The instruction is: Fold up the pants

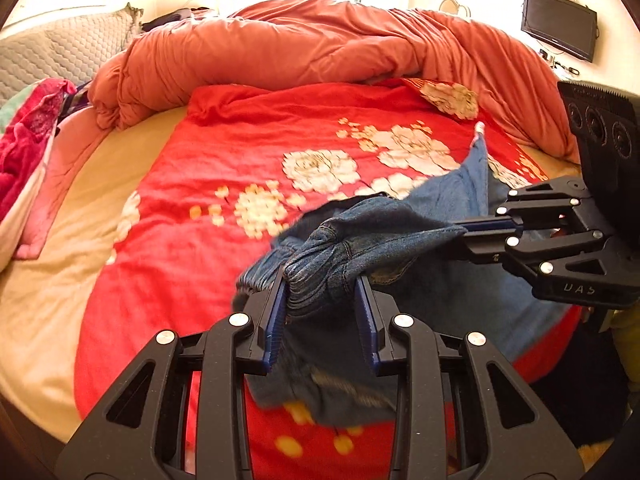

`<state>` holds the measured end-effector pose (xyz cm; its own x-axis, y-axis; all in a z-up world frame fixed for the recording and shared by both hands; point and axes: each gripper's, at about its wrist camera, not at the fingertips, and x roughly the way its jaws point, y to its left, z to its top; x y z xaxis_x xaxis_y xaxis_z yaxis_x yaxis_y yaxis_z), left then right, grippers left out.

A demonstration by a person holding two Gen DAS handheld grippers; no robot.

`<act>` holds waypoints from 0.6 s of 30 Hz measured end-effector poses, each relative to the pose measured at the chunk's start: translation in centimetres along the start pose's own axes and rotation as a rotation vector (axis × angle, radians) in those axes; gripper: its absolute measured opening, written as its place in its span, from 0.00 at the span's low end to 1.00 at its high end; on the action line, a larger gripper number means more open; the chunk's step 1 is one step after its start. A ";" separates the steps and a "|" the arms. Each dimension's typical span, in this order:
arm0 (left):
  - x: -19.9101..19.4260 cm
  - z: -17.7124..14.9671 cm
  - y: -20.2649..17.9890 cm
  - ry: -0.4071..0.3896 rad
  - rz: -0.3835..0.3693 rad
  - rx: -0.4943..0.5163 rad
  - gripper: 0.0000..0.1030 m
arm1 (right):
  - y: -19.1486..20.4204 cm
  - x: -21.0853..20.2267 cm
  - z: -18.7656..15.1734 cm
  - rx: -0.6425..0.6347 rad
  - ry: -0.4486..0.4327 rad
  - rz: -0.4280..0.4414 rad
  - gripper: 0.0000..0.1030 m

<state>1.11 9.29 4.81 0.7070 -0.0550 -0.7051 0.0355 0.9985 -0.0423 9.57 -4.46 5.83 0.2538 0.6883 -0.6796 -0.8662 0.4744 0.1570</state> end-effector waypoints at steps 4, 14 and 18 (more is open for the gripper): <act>-0.7 -1.6 -0.7 0.036 0.005 -0.007 0.23 | 1.8 -0.4 -1.9 -0.002 0.003 0.005 0.07; -1.8 -4.8 0.5 0.130 -0.024 -0.117 0.30 | 4.6 1.4 -5.3 -0.013 0.075 0.053 0.07; -3.4 -5.6 1.1 0.119 0.032 -0.142 0.30 | 5.2 1.6 -6.0 -0.028 0.089 0.059 0.10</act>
<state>-5.21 10.50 3.25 0.6176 -0.0321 -0.7859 -0.0915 0.9894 -0.1123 2.89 -4.19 1.30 0.1641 0.6624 -0.7310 -0.8906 0.4180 0.1789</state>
